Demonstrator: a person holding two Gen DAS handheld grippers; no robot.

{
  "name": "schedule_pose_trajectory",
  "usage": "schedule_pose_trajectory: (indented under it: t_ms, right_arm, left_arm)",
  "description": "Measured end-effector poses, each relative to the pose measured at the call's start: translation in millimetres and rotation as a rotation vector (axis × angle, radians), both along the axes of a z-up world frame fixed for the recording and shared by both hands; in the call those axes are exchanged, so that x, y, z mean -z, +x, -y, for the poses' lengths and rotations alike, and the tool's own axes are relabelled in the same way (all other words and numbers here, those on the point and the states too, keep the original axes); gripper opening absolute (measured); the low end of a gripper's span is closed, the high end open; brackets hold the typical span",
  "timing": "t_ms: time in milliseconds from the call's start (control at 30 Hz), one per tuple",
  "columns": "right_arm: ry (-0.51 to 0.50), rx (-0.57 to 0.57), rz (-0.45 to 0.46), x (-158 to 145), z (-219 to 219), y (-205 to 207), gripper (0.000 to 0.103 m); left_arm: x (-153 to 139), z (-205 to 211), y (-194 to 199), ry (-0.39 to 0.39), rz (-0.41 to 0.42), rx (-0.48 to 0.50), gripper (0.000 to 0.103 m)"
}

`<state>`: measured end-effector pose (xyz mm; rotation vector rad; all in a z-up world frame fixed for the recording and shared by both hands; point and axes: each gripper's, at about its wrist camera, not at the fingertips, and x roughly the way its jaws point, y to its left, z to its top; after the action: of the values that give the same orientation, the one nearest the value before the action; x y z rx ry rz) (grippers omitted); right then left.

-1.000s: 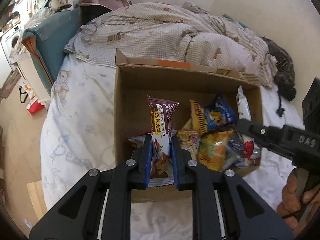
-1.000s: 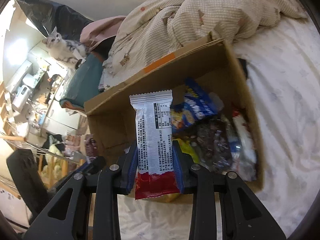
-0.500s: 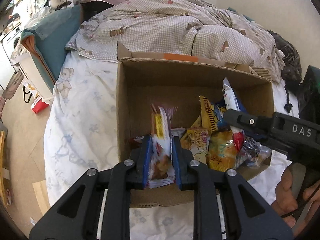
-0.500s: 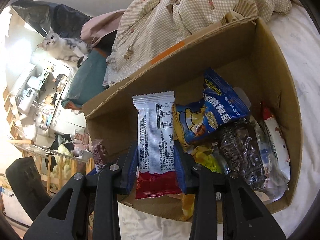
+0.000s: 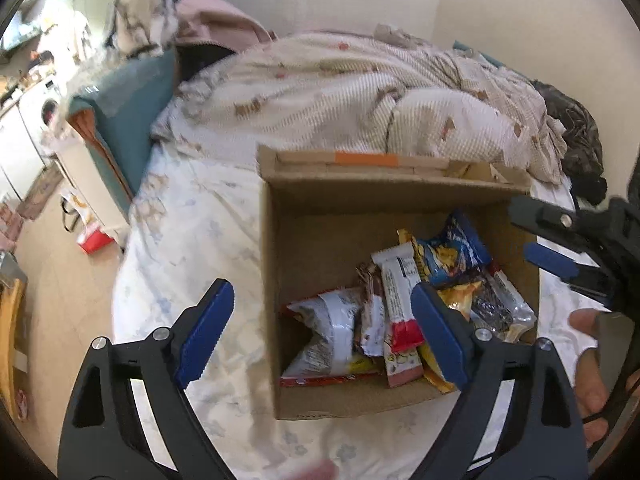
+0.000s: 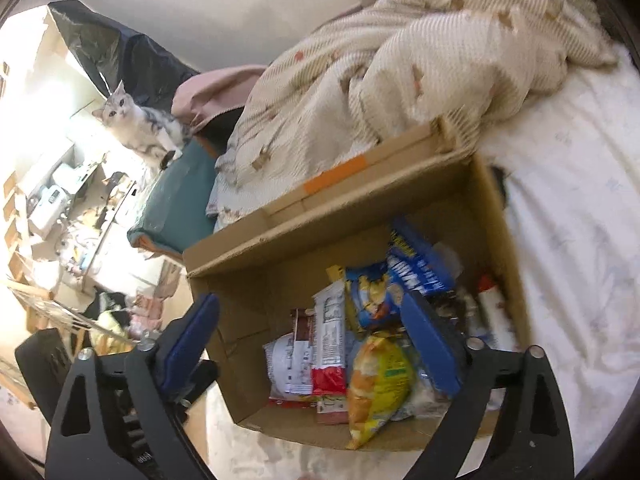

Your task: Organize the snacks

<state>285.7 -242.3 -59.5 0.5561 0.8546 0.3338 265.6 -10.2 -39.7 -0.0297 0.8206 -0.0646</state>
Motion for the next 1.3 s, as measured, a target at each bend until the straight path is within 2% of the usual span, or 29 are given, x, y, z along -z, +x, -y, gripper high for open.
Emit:
schedule_pose_trajectory:
  t_ms: [100, 267, 300, 333, 367, 400, 600, 767, 867, 1033, 1167, 1300]
  right_arm:
    - [-0.059, 0.045, 0.039, -16, 6, -16, 0.102]
    - [-0.120, 0.051, 0.089, -36, 6, -48, 0.103]
    - [-0.137, 0.048, 0.097, -39, 5, -57, 0.103]
    - [-0.153, 0.045, 0.101, -40, 4, -65, 0.103]
    - [-0.172, 0.040, 0.104, -41, 2, -75, 0.103]
    - [-0.185, 0.037, 0.106, -41, 2, -83, 0.103]
    - [-0.217, 0.045, 0.096, -35, 5, -127, 0.103]
    - [-0.227, 0.064, 0.093, -33, 5, -150, 0.103]
    - [-0.255, 0.063, 0.102, -33, 2, -162, 0.103]
    - [-0.354, 0.101, 0.165, -39, -6, -183, 0.103]
    - [-0.409, 0.109, 0.237, -45, -15, -196, 0.103]
    - [-0.432, 0.105, 0.290, -46, -24, -200, 0.103]
  left_arm:
    - [-17, -7, -13, -0.003, 0.061, -0.030, 0.088]
    - [-43, -17, -37, -0.017, 0.129, -0.036, 0.089]
    - [-46, -17, -43, -0.013, 0.137, -0.033, 0.090]
    - [-48, -19, -49, -0.009, 0.143, -0.029, 0.096]
    - [-49, -20, -58, 0.001, 0.154, -0.027, 0.102]
    - [-49, -21, -65, 0.009, 0.163, -0.028, 0.103]
    - [-42, -28, -100, -0.001, 0.124, -0.023, 0.103]
    - [-35, -29, -121, 0.002, 0.088, -0.030, 0.103]
    - [-33, -25, -136, 0.014, 0.087, -0.001, 0.103]
    - [-38, -17, -161, 0.043, 0.142, 0.020, 0.103]
    - [-47, -19, -178, 0.017, 0.215, 0.036, 0.103]
    - [-52, -24, -187, 0.015, 0.268, -0.010, 0.103]
